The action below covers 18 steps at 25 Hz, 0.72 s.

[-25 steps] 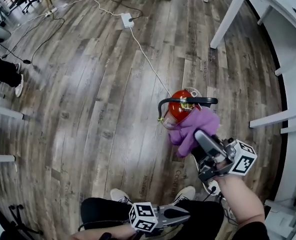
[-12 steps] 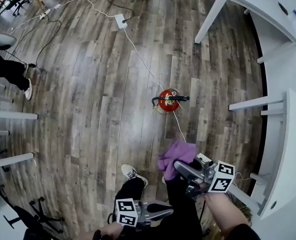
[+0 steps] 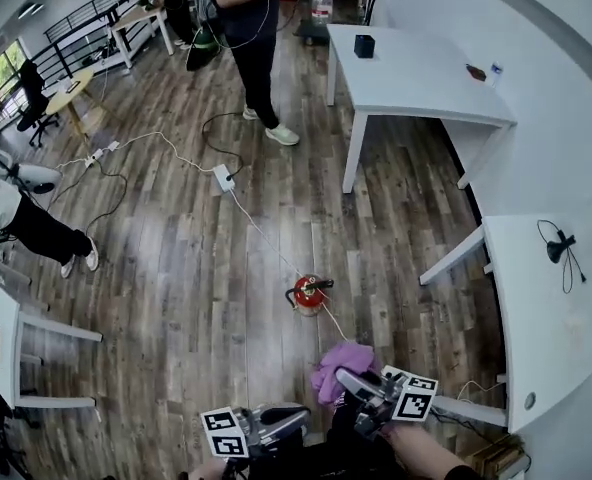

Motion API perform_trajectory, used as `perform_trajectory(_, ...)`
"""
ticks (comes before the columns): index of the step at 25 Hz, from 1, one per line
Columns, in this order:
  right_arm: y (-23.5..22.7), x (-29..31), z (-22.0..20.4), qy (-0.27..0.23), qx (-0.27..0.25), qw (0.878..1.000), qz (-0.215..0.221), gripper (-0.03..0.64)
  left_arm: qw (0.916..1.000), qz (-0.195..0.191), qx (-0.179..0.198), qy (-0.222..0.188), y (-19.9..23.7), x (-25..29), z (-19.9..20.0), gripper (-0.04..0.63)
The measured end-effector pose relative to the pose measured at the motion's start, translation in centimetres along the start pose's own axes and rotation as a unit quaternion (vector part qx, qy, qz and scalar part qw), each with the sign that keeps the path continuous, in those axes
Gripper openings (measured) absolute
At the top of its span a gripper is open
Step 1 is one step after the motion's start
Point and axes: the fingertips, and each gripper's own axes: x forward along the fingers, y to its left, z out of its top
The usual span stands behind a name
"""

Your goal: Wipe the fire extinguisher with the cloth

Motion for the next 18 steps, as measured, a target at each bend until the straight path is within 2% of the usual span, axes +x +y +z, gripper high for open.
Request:
perform_trajectory(4,1.8,-1.0,2.3,0.014,-0.01,0.999,0.039,0.087,0.9976,0.044,0.041,-0.035,-1.1,1.8,2.2,0.0)
perform_trajectory(9,2.8,-2.1,1.7,0.07,-0.022,0.994,0.076,0.087,0.9888,0.086,0.078,-0.094,-2.2,2.4,3.0,0.0)
perform_trajectory(15,3.7,-2.6,1.0,0.075,-0.012,0.995,0.072,0.087,0.9849,0.104,0.077,-0.115,-3.1,1.3,2.8,0.0)
perform_trajectory(18,4.7,-2.2,-0.1,0.073,-0.015,0.995,0.07,0.087,0.9849,0.101,0.082,-0.114,-3.2,-0.1,2.9,0.0)
